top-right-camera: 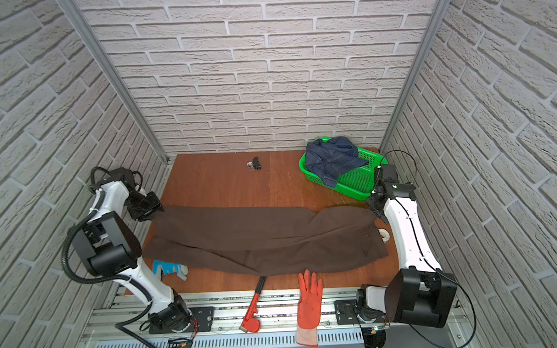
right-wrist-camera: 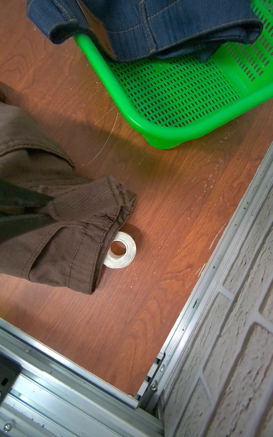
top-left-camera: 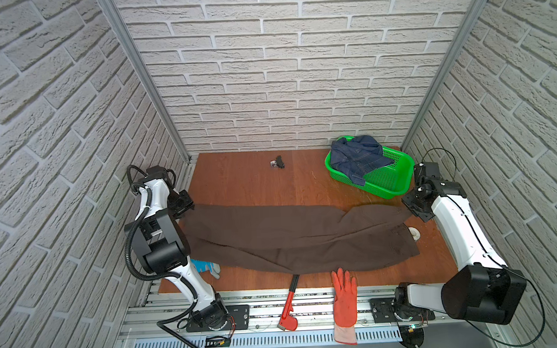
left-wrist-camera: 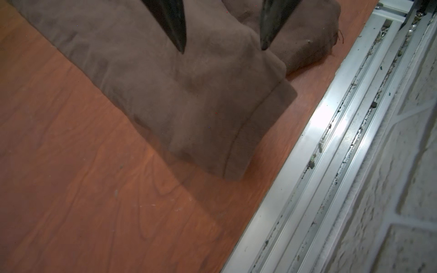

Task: Fold and stack the trousers
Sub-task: Flatten out the trousers at the center of the table.

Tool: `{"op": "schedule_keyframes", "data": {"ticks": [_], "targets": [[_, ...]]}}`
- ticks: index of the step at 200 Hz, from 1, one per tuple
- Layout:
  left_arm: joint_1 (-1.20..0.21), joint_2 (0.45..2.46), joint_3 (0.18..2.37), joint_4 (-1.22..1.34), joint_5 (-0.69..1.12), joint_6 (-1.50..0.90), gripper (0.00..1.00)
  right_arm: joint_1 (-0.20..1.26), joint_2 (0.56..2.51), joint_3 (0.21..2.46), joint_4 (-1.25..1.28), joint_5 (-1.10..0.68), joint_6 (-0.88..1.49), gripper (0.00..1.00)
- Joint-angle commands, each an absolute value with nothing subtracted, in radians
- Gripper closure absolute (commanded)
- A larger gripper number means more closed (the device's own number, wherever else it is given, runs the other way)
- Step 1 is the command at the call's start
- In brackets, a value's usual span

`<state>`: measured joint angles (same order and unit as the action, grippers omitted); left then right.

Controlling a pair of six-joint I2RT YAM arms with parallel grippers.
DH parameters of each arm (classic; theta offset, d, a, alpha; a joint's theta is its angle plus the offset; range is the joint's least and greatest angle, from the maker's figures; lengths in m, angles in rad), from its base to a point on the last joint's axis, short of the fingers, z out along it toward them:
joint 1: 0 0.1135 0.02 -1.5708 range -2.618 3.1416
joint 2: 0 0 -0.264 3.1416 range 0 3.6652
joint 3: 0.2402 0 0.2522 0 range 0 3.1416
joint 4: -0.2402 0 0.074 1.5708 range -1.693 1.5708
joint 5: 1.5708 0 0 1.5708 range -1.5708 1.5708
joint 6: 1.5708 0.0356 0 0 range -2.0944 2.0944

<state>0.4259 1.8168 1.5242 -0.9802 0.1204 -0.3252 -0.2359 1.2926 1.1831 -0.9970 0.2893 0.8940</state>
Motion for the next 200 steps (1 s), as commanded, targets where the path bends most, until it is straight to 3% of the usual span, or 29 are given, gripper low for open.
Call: {"op": "schedule_keyframes", "data": {"ticks": [1, 86, 140, 200], "targets": [[0.429, 1.679, 1.476, -1.003, 0.101, -0.316, 0.44, -0.245, 1.287, 1.181, -0.974, 0.291, 0.875, 0.94], [0.441, 1.461, 1.136, -0.895, 0.180, -0.432, 0.29, -0.245, 1.287, 1.192, -0.969, 0.209, 0.857, 0.94], [0.424, 1.449, 0.923, -0.638, 0.283, -0.640, 0.28, -0.244, 1.314, 1.196, -0.956, 0.160, 0.834, 0.94], [0.410, 1.504, 0.854, -0.513, 0.325, -0.710, 0.29, -0.243, 1.298, 1.194, -0.957, 0.145, 0.837, 0.94]]}}
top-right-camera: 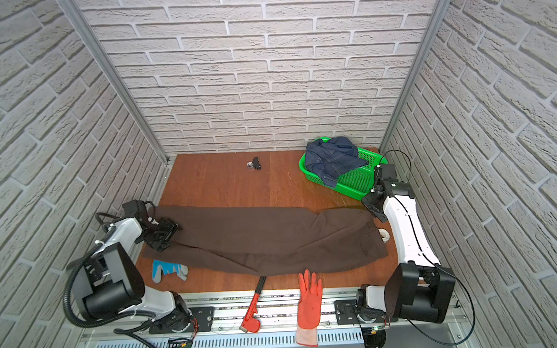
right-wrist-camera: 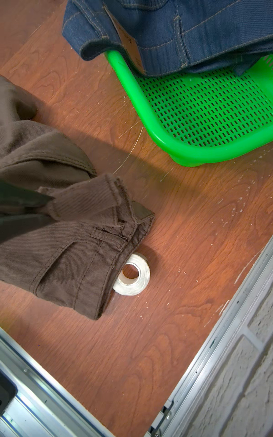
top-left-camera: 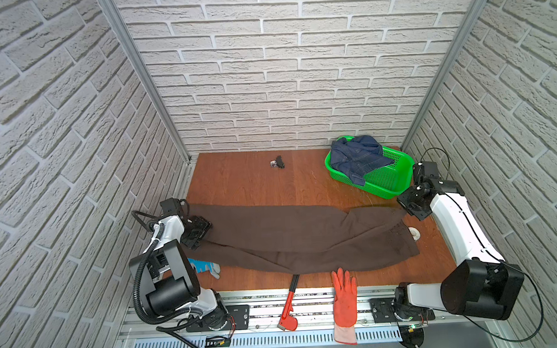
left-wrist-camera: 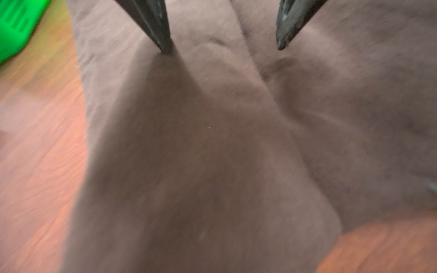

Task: Fold and stack the trousers
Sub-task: Flatten out the trousers at the center of the table.

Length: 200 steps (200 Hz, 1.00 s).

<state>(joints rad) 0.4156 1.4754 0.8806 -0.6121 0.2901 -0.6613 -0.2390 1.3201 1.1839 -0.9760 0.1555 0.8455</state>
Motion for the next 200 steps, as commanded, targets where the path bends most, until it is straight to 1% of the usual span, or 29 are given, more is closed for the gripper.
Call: {"op": "schedule_keyframes", "data": {"ticks": [1, 51, 69, 84, 115, 129, 158, 169, 193, 200], "targets": [[0.410, 1.506, 0.853, -0.511, 0.327, -0.711, 0.29, -0.243, 1.298, 1.192, -0.957, 0.145, 0.837, 0.94], [0.402, 1.539, 0.844, -0.476, 0.346, -0.724, 0.27, -0.245, 1.294, 1.188, -0.953, 0.144, 0.830, 0.94], [0.396, 1.541, 0.854, -0.479, 0.345, -0.727, 0.30, -0.245, 1.297, 1.185, -0.948, 0.138, 0.831, 0.94], [0.394, 1.536, 0.873, -0.494, 0.342, -0.722, 0.40, -0.245, 1.300, 1.186, -0.946, 0.136, 0.831, 0.94], [0.394, 1.500, 0.905, -0.544, 0.327, -0.701, 0.72, -0.244, 1.297, 1.187, -0.946, 0.133, 0.832, 0.94], [0.394, 1.480, 0.922, -0.571, 0.317, -0.689, 0.82, -0.245, 1.295, 1.190, -0.949, 0.133, 0.831, 0.94], [0.400, 1.447, 0.953, -0.608, 0.304, -0.676, 0.94, -0.245, 1.291, 1.197, -0.956, 0.133, 0.828, 0.94], [0.400, 1.432, 0.969, -0.627, 0.304, -0.672, 0.96, -0.244, 1.289, 1.204, -0.962, 0.133, 0.827, 0.94], [0.402, 1.397, 1.012, -0.686, 0.286, -0.642, 0.96, -0.245, 1.281, 1.216, -0.975, 0.139, 0.822, 0.94], [0.407, 1.392, 1.022, -0.702, 0.284, -0.632, 0.98, -0.245, 1.278, 1.218, -0.977, 0.139, 0.822, 0.94]]}}
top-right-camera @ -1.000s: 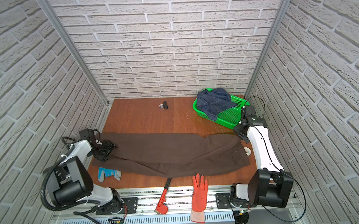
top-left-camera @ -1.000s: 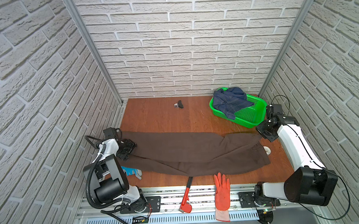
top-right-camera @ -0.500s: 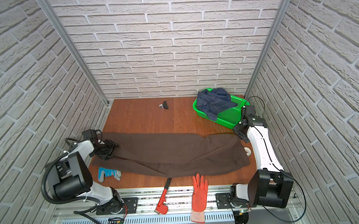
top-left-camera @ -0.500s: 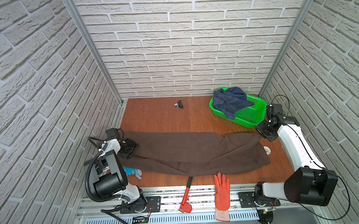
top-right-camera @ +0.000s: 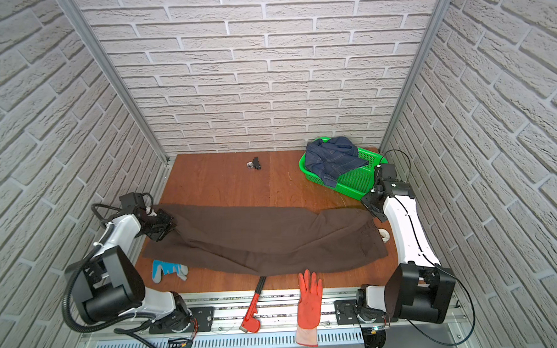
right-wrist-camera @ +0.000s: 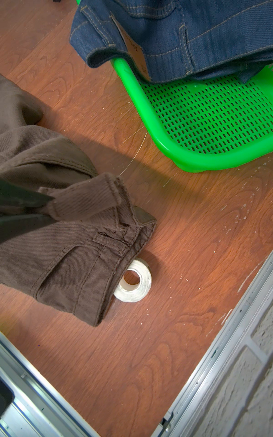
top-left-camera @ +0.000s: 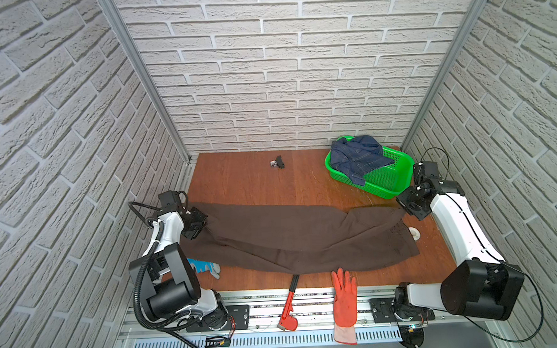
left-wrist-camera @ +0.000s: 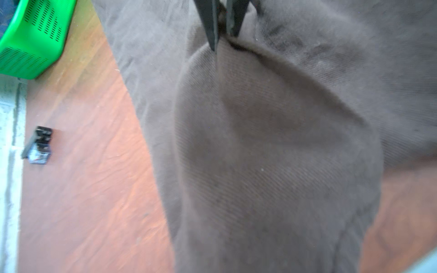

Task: Fold and stack the trousers
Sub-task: Flatten out the trousers at the center of the table.

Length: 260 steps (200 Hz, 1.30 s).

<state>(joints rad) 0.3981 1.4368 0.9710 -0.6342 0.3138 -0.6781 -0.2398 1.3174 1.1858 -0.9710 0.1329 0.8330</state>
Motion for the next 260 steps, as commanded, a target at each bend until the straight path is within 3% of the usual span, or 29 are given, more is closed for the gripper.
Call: {"op": "schedule_keyframes", "data": {"ticks": [1, 62, 94, 112, 132, 171, 208, 260], "targets": [[0.409, 1.391, 1.023, -0.705, 0.284, -0.631, 0.98, -0.245, 1.278, 1.219, -0.977, 0.139, 0.822, 0.94], [0.476, 1.225, 1.056, -0.824, 0.255, -0.569, 1.00, -0.244, 1.227, 1.227, -1.046, 0.145, 0.806, 0.94], [0.558, 1.008, 1.100, -0.925, 0.202, -0.545, 1.00, -0.246, 1.064, 1.213, -1.129, 0.227, 0.814, 0.94], [0.578, 0.996, 1.167, -0.951, 0.201, -0.545, 1.00, -0.251, 0.980, 1.221, -1.125, 0.301, 0.822, 0.95], [0.576, 1.104, 1.225, -0.903, 0.254, -0.571, 1.00, -0.253, 1.018, 1.260, -1.087, 0.313, 0.829, 0.94], [0.460, 1.457, 1.387, -0.799, 0.258, -0.610, 1.00, -0.253, 1.332, 1.386, -0.970, 0.152, 0.851, 0.94], [0.371, 1.786, 1.548, -0.790, 0.248, -0.604, 1.00, -0.243, 1.586, 1.505, -0.942, 0.130, 0.884, 0.94], [0.316, 2.108, 1.856, -0.889, 0.205, -0.576, 1.00, -0.217, 1.736, 1.612, -0.945, 0.156, 0.913, 0.94]]}}
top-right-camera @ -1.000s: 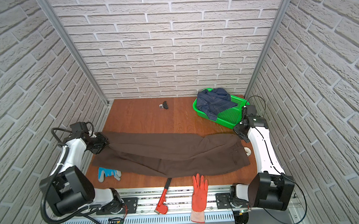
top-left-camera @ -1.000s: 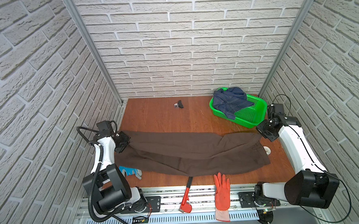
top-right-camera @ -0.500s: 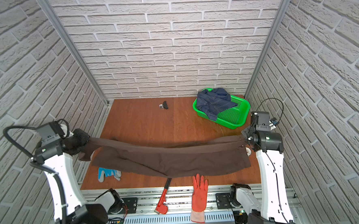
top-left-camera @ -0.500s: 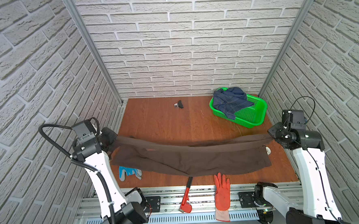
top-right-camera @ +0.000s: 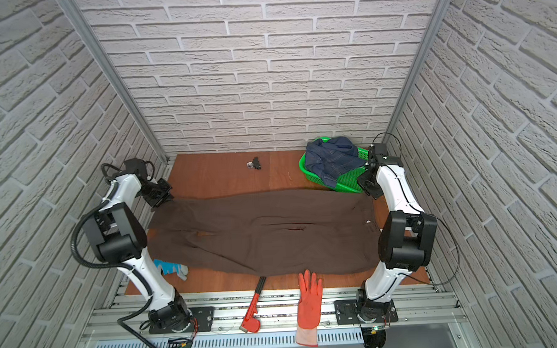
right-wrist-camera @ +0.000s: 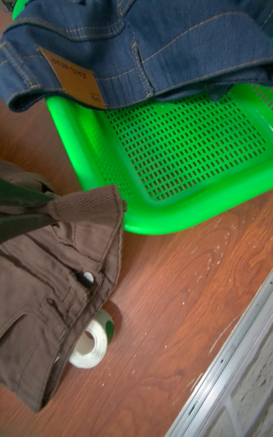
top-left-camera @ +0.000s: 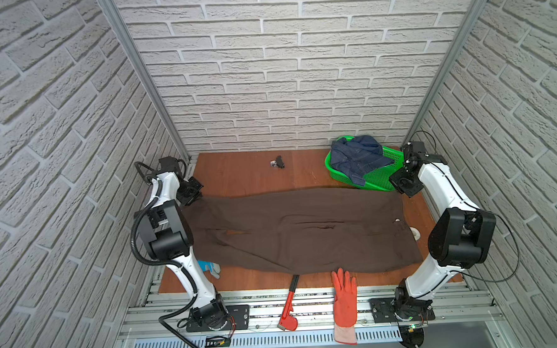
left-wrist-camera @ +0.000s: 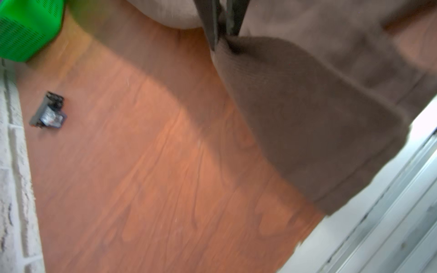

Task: Fold and stack the trousers
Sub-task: Flatten out the trousers at the center of the table.

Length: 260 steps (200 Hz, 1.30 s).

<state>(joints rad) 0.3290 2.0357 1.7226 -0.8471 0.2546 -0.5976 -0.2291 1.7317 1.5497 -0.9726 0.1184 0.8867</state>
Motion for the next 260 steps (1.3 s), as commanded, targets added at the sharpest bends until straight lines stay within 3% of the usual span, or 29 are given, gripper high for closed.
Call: {"op": "schedule_keyframes", "data": {"ticks": [1, 50, 111, 260], "targets": [[0.315, 2.114, 1.864, -0.892, 0.205, -0.575, 1.00, -0.217, 1.737, 1.613, -0.945, 0.157, 0.914, 0.94], [0.266, 2.316, 2.136, -1.019, 0.186, -0.542, 1.00, -0.200, 1.760, 1.566, -0.939, 0.173, 0.939, 0.94], [0.282, 2.145, 1.777, -0.857, 0.174, -0.520, 1.00, -0.200, 1.605, 1.296, -0.902, 0.212, 0.940, 0.94], [0.272, 2.655, 2.582, -1.157, 0.209, -0.551, 1.00, -0.204, 2.187, 1.986, -1.020, 0.276, 1.028, 0.93]]}}
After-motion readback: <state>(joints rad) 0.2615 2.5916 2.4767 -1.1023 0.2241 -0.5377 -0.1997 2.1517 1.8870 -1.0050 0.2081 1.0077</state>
